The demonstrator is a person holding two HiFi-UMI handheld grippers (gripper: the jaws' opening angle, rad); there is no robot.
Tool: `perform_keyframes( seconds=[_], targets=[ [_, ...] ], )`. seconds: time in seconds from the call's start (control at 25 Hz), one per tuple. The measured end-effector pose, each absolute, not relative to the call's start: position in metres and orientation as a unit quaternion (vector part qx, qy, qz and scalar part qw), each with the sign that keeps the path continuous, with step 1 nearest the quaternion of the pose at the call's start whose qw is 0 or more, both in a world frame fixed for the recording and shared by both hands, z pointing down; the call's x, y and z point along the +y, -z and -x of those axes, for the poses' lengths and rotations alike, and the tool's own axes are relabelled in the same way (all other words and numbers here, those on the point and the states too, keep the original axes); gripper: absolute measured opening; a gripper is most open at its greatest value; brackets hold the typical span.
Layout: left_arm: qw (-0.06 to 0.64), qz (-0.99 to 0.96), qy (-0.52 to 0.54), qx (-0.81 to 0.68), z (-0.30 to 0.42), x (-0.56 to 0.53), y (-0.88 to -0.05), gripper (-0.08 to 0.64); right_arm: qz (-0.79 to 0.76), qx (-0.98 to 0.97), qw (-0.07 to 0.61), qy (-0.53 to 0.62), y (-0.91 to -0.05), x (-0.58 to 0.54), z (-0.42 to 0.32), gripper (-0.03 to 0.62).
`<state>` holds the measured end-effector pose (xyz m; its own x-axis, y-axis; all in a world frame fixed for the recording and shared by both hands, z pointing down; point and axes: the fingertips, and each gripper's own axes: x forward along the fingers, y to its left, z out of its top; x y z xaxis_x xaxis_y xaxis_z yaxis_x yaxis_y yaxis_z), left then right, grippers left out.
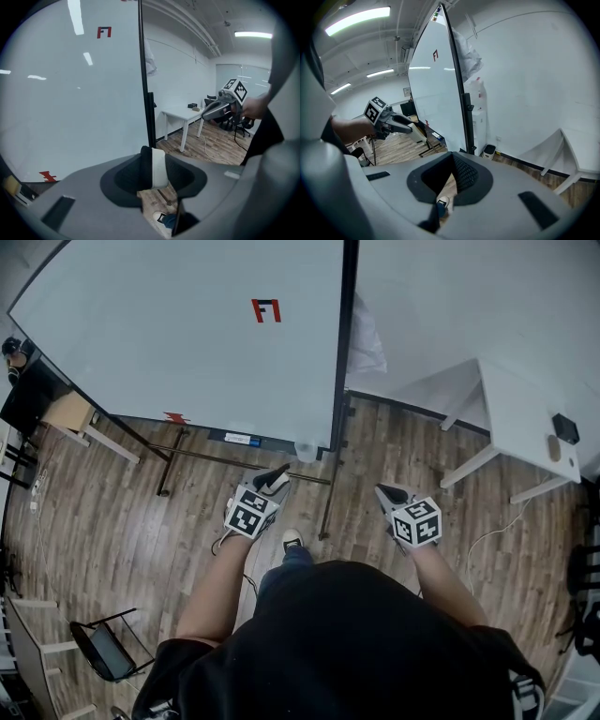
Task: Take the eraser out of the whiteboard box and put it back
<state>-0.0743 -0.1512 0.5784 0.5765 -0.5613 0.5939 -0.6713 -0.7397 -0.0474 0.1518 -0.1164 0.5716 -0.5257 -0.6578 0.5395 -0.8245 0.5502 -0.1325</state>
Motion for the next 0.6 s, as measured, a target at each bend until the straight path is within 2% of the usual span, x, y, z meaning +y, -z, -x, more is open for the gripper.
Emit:
perform_keyframes(
  seconds=[0.6],
  targets=[
    [0.099, -0.879, -0.294, -0.363, 0.087, -0.131, -0.581, 0.163, -0.427, -0.858, 0.218, -0.187, -0.573, -0.101, -0.138, -0.006]
  ],
)
